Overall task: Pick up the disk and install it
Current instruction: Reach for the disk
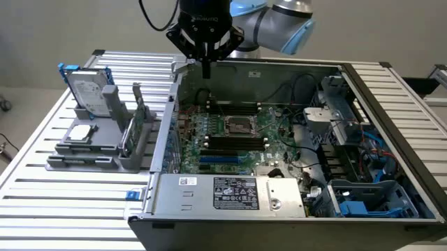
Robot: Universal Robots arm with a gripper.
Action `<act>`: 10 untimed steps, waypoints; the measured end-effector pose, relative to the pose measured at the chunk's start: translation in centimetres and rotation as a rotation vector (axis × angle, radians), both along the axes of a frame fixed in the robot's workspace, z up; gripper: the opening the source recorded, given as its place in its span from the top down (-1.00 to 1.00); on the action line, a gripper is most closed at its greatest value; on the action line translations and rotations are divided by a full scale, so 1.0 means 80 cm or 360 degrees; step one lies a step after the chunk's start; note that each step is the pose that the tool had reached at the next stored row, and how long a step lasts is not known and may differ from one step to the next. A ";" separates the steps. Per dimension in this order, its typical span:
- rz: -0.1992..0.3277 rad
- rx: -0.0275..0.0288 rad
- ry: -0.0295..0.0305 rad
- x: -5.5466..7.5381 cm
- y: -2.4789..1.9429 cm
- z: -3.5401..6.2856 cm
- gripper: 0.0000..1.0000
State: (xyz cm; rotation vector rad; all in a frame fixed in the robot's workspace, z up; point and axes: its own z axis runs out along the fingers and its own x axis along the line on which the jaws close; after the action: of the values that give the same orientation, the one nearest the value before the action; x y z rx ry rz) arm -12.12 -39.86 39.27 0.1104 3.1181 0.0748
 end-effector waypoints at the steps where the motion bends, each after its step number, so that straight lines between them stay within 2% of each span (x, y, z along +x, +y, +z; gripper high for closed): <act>1: 0.0000 0.00000 0.00000 0.000 0.0000 0.000 0.79; 10: 0.0000 0.00002 -0.00001 0.000 0.0000 0.000 0.79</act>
State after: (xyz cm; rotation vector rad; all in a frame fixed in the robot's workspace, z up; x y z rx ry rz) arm -12.12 -39.86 39.26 0.1104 3.1180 0.0750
